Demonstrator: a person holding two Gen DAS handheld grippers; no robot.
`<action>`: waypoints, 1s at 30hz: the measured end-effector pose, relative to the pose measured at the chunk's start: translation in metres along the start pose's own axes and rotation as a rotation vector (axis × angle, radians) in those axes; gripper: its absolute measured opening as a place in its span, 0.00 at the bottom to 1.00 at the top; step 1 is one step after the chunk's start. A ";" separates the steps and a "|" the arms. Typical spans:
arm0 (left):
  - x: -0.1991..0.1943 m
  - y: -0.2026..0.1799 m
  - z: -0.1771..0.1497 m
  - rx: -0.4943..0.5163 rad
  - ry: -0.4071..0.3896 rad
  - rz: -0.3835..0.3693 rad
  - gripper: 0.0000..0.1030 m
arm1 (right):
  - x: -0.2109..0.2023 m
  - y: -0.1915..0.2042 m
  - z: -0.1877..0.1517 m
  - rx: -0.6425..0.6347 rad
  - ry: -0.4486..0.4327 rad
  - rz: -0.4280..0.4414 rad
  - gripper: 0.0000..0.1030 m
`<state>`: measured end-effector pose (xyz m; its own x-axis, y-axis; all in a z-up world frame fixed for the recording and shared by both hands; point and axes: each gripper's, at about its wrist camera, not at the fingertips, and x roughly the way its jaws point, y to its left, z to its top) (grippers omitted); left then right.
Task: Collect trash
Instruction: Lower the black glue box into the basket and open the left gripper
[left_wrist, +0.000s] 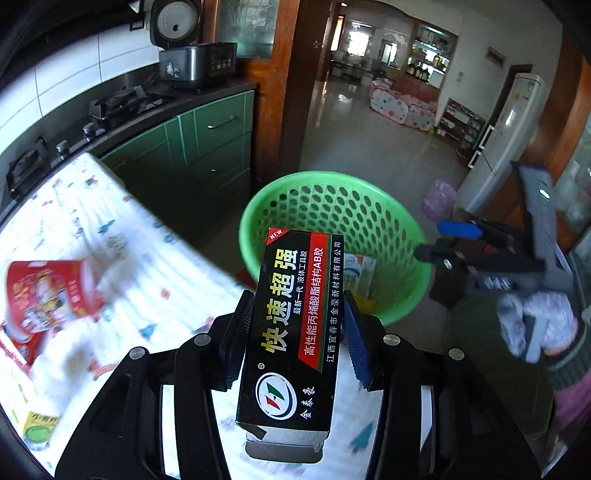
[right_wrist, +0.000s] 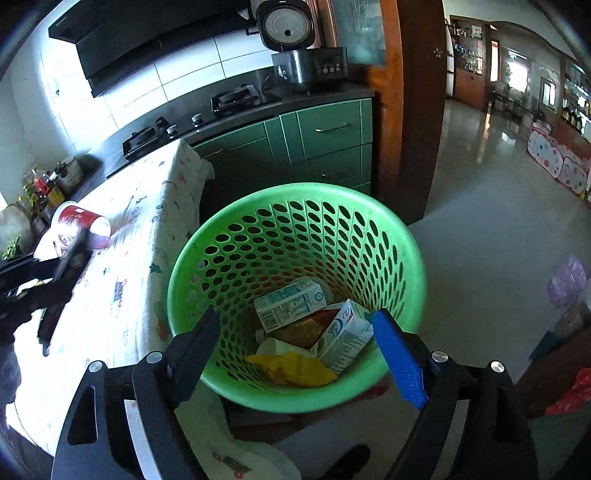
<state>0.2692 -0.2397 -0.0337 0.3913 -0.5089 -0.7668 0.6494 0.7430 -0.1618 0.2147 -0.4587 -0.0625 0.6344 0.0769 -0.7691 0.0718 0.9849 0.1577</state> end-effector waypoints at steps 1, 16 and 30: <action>0.006 -0.002 0.003 -0.008 0.008 -0.008 0.45 | -0.004 0.000 -0.002 -0.005 -0.006 -0.001 0.80; 0.076 -0.032 0.031 -0.033 0.075 -0.030 0.48 | -0.020 -0.022 -0.024 -0.001 -0.032 -0.008 0.81; 0.039 -0.018 0.014 -0.034 0.023 0.023 0.72 | -0.026 -0.007 -0.028 -0.013 -0.035 0.009 0.81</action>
<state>0.2822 -0.2796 -0.0521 0.3905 -0.4814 -0.7847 0.6175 0.7691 -0.1646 0.1762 -0.4633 -0.0616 0.6617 0.0806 -0.7455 0.0559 0.9861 0.1563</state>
